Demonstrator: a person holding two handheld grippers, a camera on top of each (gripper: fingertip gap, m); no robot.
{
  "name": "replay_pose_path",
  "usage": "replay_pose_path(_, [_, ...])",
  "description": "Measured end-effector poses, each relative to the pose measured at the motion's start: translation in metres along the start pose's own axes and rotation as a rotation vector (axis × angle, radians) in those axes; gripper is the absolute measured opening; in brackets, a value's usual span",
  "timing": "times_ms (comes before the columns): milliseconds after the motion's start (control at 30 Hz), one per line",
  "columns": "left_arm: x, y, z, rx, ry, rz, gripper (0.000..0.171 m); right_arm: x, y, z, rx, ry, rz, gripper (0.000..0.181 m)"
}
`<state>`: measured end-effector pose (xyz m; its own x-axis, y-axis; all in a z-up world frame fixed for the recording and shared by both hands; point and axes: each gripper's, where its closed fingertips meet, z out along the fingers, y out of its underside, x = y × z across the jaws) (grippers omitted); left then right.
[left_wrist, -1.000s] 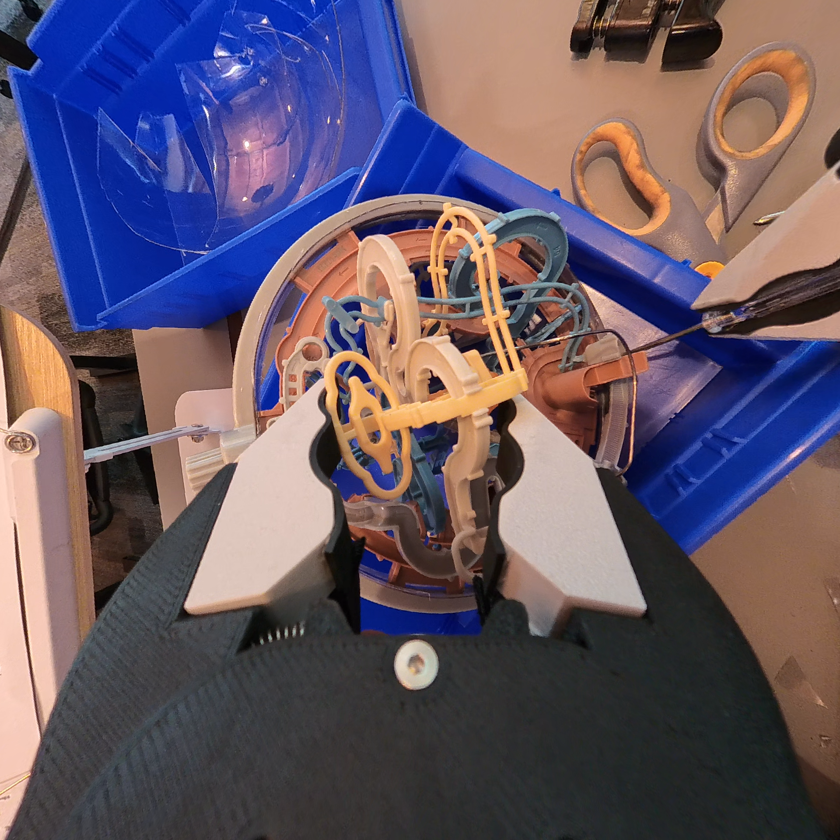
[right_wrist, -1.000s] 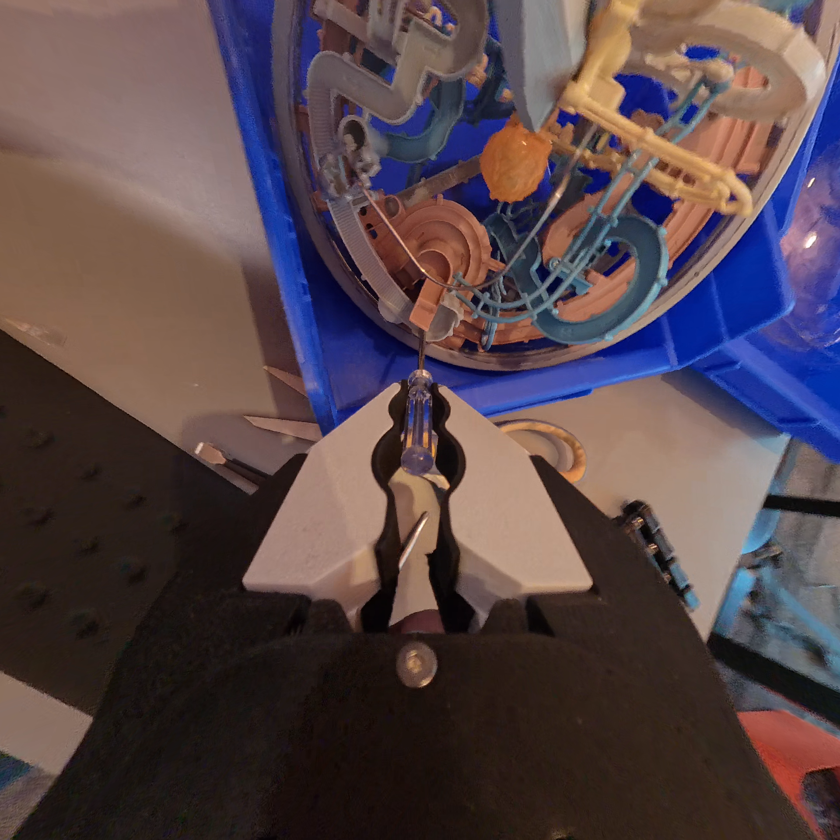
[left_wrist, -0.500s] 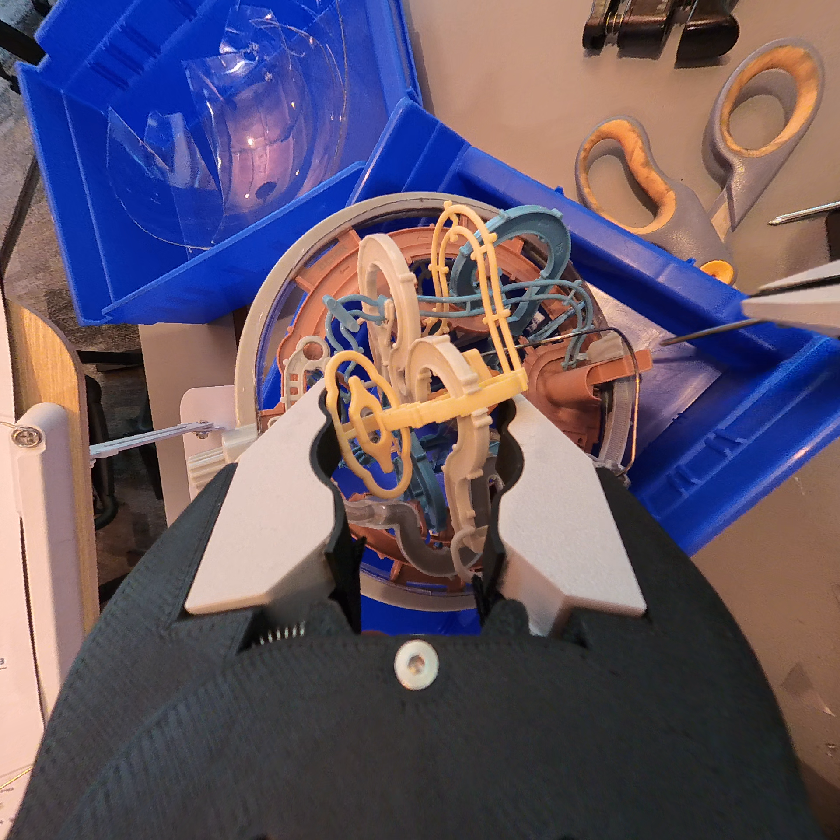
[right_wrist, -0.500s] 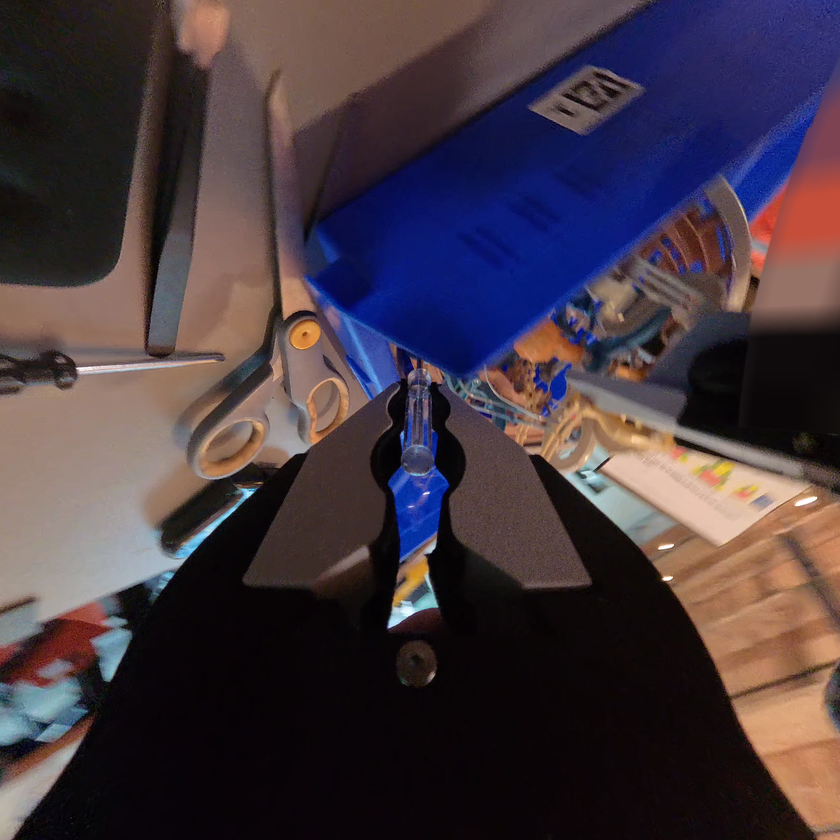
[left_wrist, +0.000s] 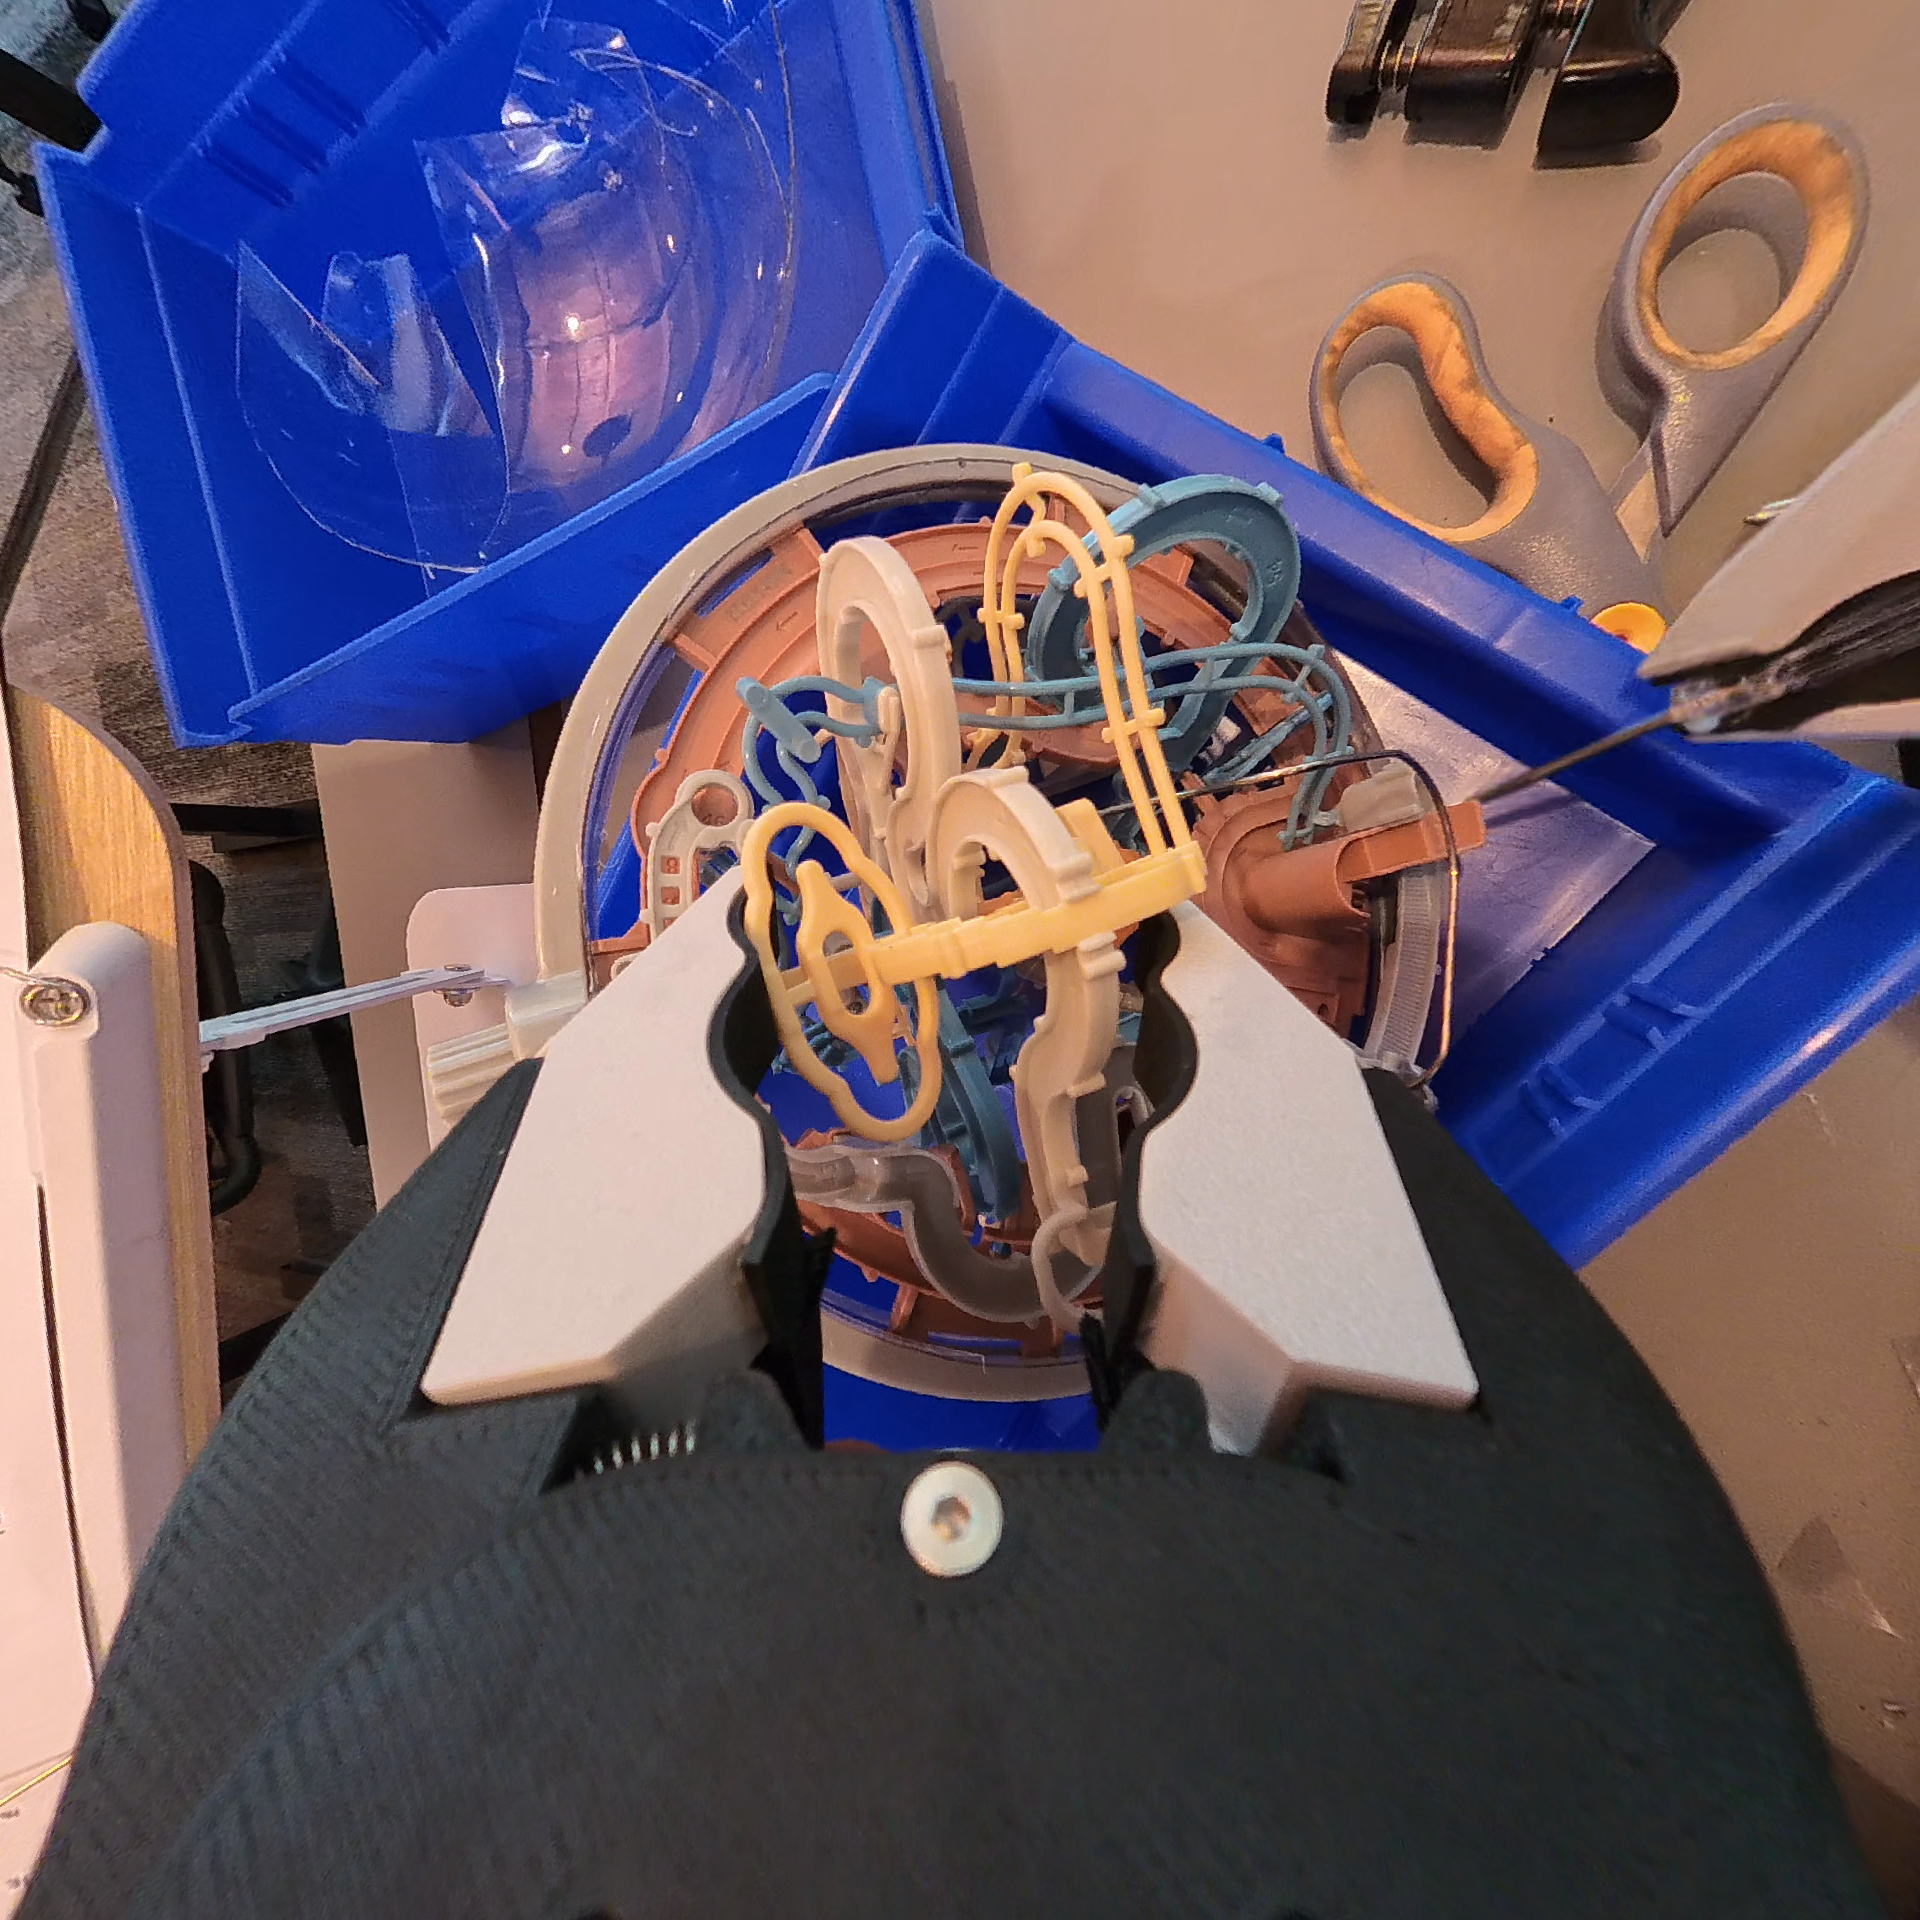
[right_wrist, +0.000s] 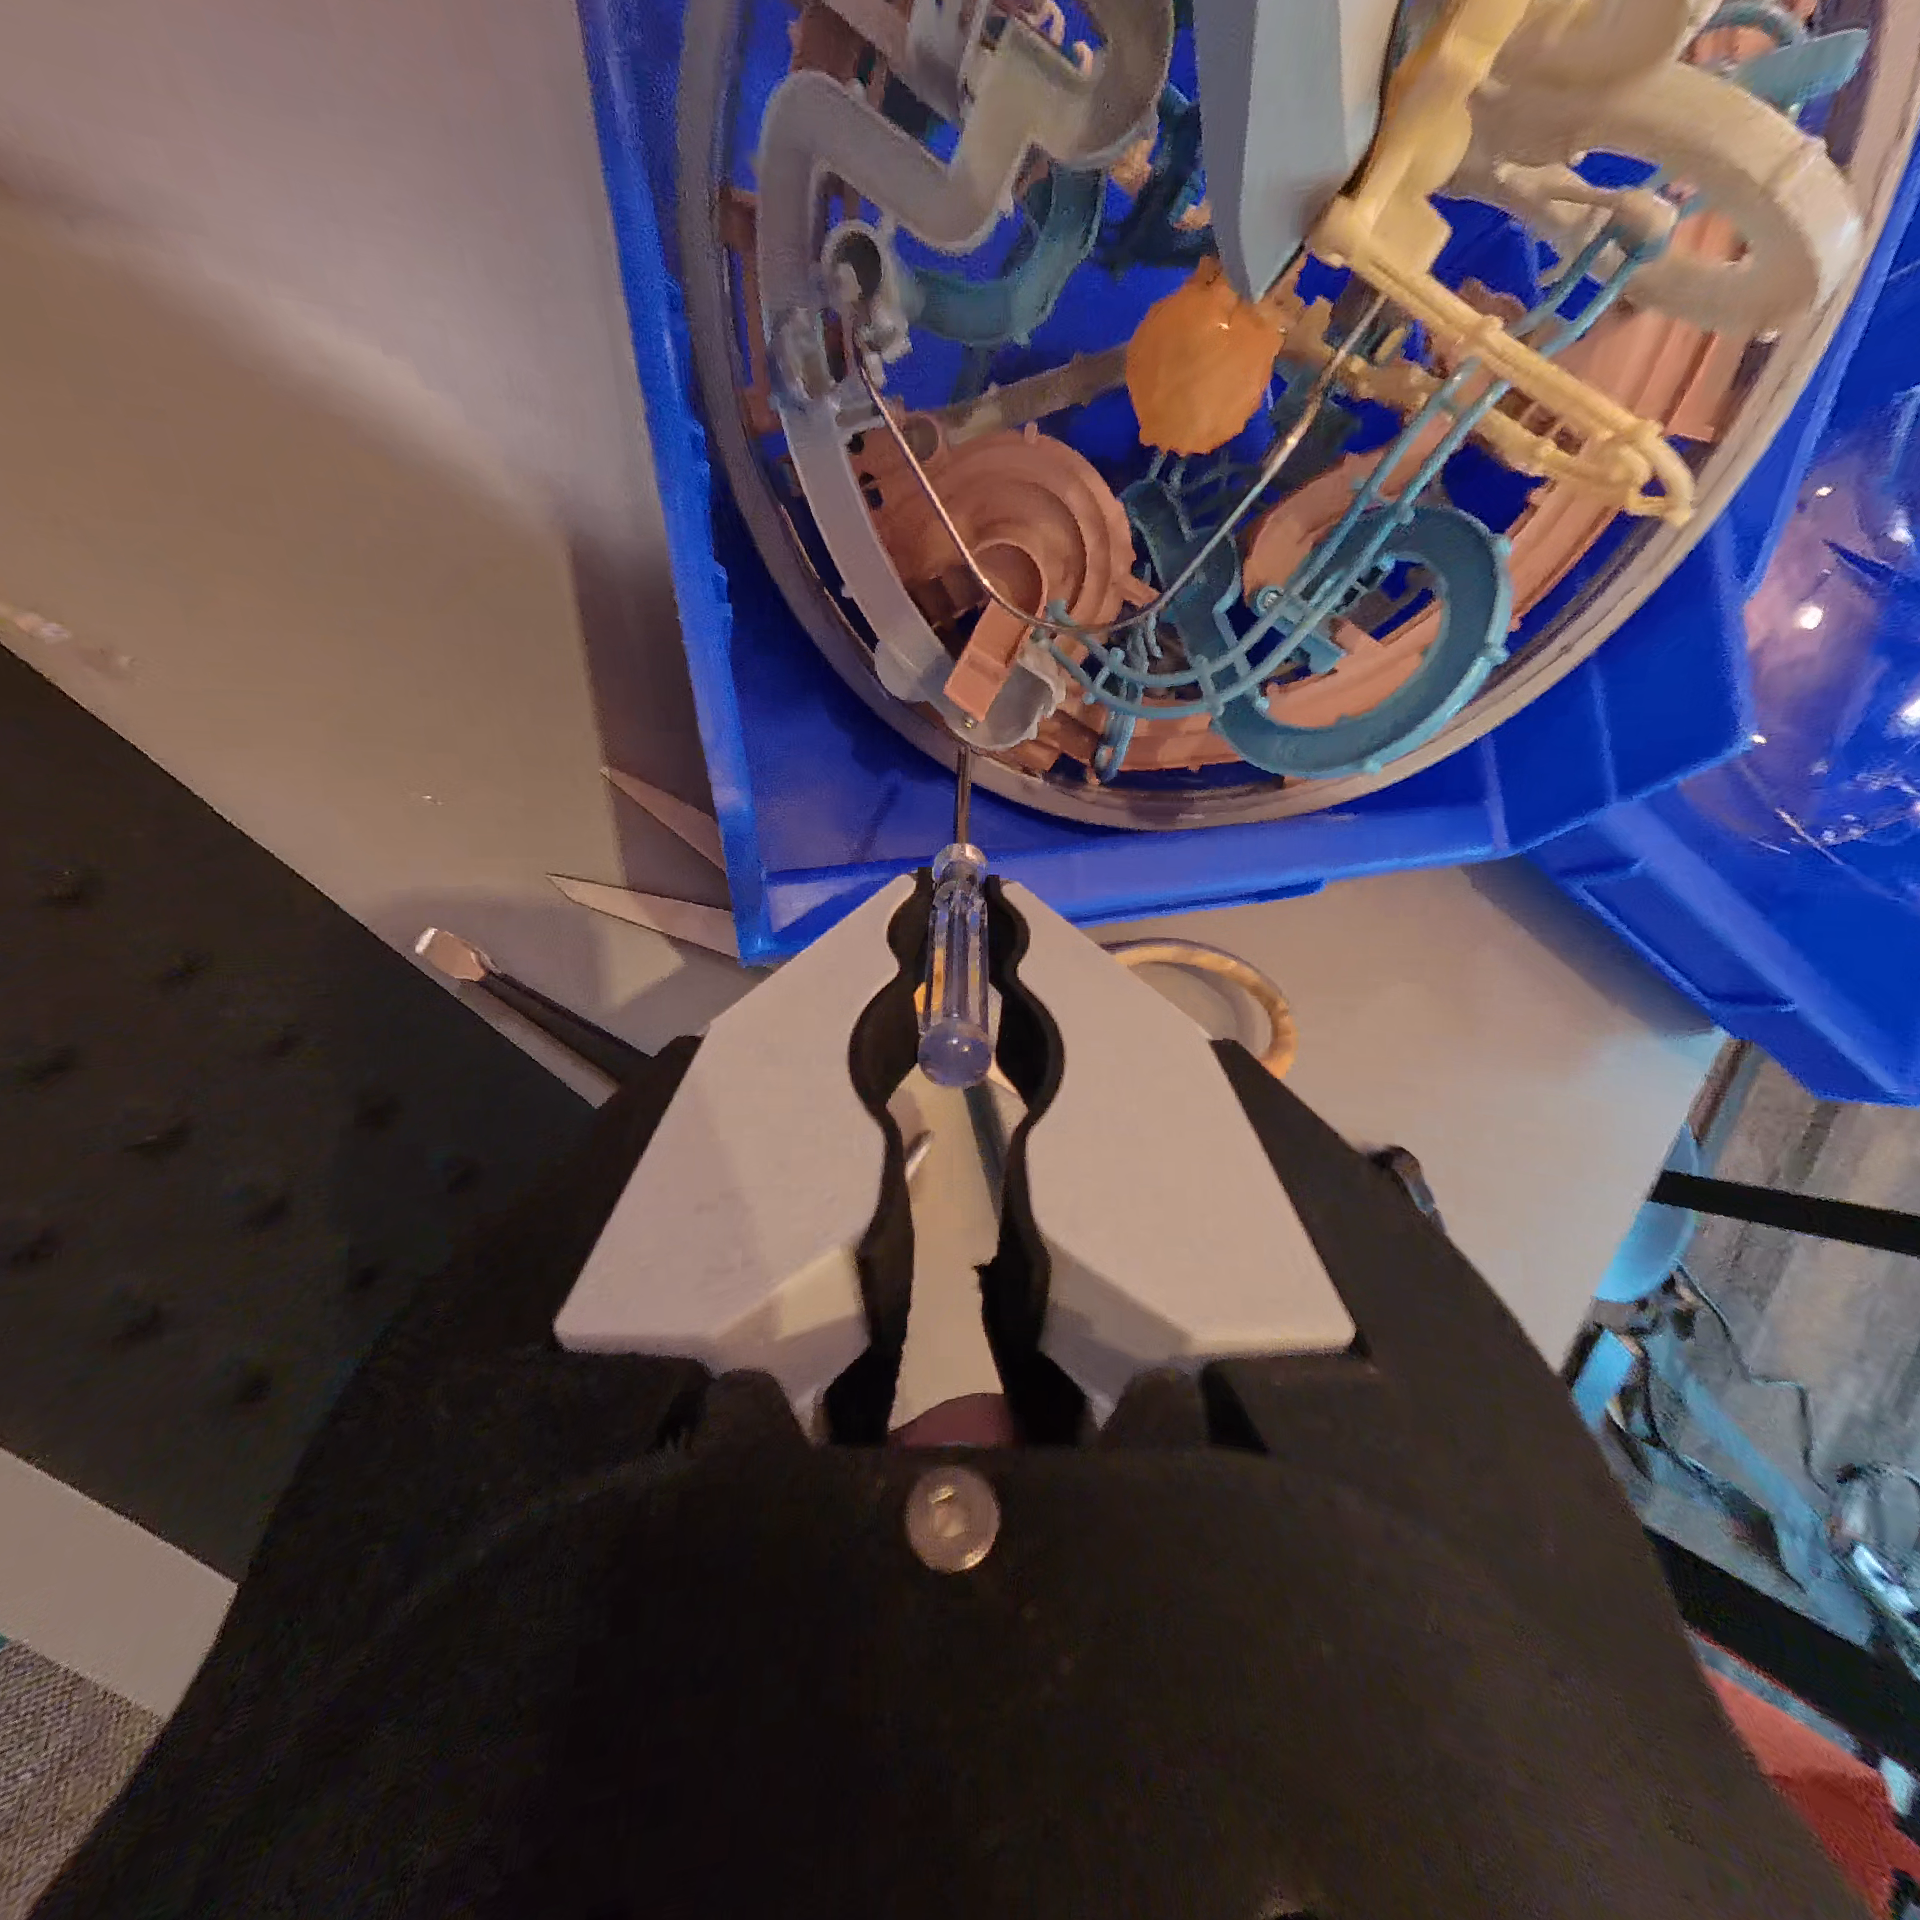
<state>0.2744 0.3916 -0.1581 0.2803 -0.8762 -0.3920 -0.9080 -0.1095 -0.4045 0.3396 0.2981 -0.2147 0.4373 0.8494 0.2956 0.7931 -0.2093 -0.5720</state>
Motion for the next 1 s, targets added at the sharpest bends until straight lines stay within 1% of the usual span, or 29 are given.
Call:
replay_pose_path(167, [-0.0002, 0.0, 0.0002, 0.004, 0.004, -0.001, 0.067, -0.0029, 0.0006, 0.0066, 0.014, 0.01, 0.007, 0.006])
replay_pose_path(800, [-0.0005, -0.0001, 0.0004, 0.006, 0.005, -0.002, 0.067, -0.0039, -0.0054, -0.0029, 0.045, 0.022, 0.066, 0.006])
replay_pose_path(1000, [-0.0006, -0.0001, 0.0006, 0.007, 0.005, -0.002, 0.067, -0.008, -0.0061, 0.0028, 0.033, 0.021, 0.064, 0.006])
